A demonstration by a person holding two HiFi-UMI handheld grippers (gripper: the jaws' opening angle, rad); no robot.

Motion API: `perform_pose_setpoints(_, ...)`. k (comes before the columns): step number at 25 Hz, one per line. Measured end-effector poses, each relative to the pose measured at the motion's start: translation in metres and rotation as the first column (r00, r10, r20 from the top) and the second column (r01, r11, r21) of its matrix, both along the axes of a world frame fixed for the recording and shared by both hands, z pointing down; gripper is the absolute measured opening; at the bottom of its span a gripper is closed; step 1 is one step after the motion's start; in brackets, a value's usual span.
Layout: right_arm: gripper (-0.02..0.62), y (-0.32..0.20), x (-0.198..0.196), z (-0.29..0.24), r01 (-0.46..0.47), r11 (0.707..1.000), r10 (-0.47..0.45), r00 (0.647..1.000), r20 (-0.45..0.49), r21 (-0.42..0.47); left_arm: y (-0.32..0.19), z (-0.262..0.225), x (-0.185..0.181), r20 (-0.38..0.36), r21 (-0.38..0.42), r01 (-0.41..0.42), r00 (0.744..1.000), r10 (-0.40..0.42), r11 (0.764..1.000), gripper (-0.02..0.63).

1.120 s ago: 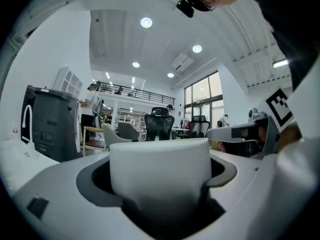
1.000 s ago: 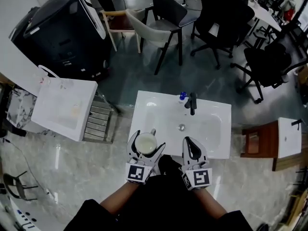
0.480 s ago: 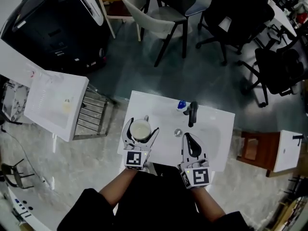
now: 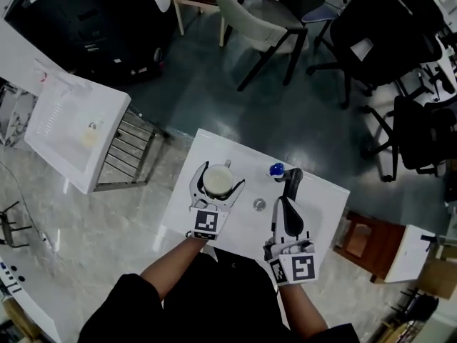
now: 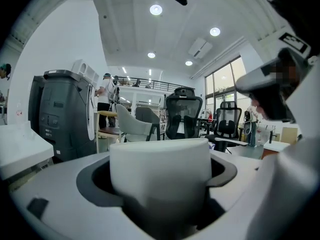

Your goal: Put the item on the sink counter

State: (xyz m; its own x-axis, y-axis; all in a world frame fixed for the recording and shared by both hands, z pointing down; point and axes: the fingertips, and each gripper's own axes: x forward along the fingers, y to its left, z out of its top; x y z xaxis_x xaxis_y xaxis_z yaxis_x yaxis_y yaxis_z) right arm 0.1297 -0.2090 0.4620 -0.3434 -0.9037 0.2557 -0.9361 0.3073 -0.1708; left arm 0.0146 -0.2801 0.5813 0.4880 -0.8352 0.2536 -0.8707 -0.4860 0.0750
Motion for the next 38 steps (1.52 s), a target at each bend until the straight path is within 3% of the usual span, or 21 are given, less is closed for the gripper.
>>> perform_pose_setpoints(2, 0.032, -0.007, 0.002, -0.008, -0.012, 1.000, 0.011, 0.999, 0.043, 0.013, -0.009, 0.015, 0.005, -0.010, -0.015, 0.013, 1.000, -0.013, 1.000, 0.469)
perform_pose_setpoints(10, 0.032, -0.018, -0.011, 0.021, 0.071, 0.997, -0.072, 0.997, -0.041, -0.026, -0.024, 0.053, 0.007, 0.010, -0.047, 0.036, 0.999, -0.036, 0.998, 0.469)
perform_pose_setpoints(16, 0.032, -0.032, -0.005, 0.037, 0.056, 0.998, -0.058, 0.997, -0.049, -0.036, -0.046, 0.077, 0.021, 0.056, -0.039, -0.019, 0.998, 0.021, 0.999, 0.469)
perform_pose_setpoints(22, 0.032, -0.034, -0.009, 0.035, 0.105, 0.994, -0.105, 0.990, -0.096, -0.003, -0.068, 0.105, 0.036, 0.082, -0.040, -0.046, 0.995, 0.049, 0.998, 0.469)
perform_pose_setpoints(30, 0.032, -0.037, 0.010, 0.046, 0.075, 0.997, -0.078, 0.990, -0.118, -0.026, -0.072, 0.122, 0.046, 0.069, -0.048, -0.058, 0.996, 0.061, 0.997, 0.469)
perform_pose_setpoints(35, 0.032, -0.030, 0.013, 0.047, 0.081, 0.995, -0.084, 0.995, -0.058, -0.058, -0.080, 0.120, 0.059, 0.054, -0.040, -0.058, 0.997, 0.061, 0.997, 0.469)
perform_pose_setpoints(38, 0.032, -0.027, 0.015, 0.044, 0.064, 0.998, -0.066, 0.995, -0.081, -0.022, -0.075, 0.123, 0.067, 0.078, -0.017, -0.074, 0.994, 0.075, 0.997, 0.468)
